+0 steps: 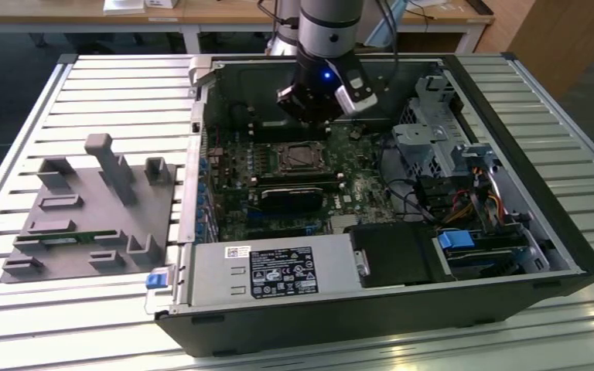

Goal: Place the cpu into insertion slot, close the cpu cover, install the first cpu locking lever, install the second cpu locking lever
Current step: 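Install the second cpu locking lever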

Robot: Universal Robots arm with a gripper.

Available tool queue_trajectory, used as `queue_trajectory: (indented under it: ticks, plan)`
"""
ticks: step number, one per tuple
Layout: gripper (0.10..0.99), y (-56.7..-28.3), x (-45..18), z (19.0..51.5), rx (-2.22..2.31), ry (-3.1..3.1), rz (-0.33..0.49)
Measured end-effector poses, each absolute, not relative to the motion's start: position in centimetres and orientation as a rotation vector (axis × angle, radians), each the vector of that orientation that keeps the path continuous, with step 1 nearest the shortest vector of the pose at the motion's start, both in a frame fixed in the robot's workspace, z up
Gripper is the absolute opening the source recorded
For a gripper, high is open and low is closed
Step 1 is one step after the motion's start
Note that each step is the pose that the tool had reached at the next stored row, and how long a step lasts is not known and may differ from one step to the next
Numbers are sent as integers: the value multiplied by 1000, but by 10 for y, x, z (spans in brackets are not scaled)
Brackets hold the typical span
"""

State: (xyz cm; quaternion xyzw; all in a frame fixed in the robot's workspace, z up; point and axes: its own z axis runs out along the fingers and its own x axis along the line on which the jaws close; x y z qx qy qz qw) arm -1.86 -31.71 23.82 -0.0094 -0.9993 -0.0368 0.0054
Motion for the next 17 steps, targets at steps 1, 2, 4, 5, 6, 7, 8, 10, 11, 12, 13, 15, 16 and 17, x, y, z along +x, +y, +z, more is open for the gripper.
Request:
queue_trajectory:
  ticks: [1,2,4,5,6,7,8,10,11,12,13,15,16,17]
  plan:
    - [106,-320,-19,238,-29,-3129,-115]
    - [106,-324,-19,238,-29,-3129,-115]
    - [106,-331,-19,238,-29,-3129,-115]
    - [106,-334,-19,238,-29,-3129,-116]
    - [106,-338,-20,238,-29,-3129,-115]
    - [106,-341,-20,238,-29,-3129,-115]
    - [106,-344,-20,238,-29,-3129,-116]
    - [106,-350,-20,238,-29,-3129,-116]
    - [106,-351,-20,237,-29,-3129,-115]
    - [106,-352,-20,237,-29,-3129,-116]
    - [106,-353,-20,237,-29,-3129,-115]
    - [106,-354,-20,237,-29,-3129,-115]
    - [106,-354,-20,237,-29,-3129,-116]
    - [106,-354,-20,237,-29,-3129,-116]
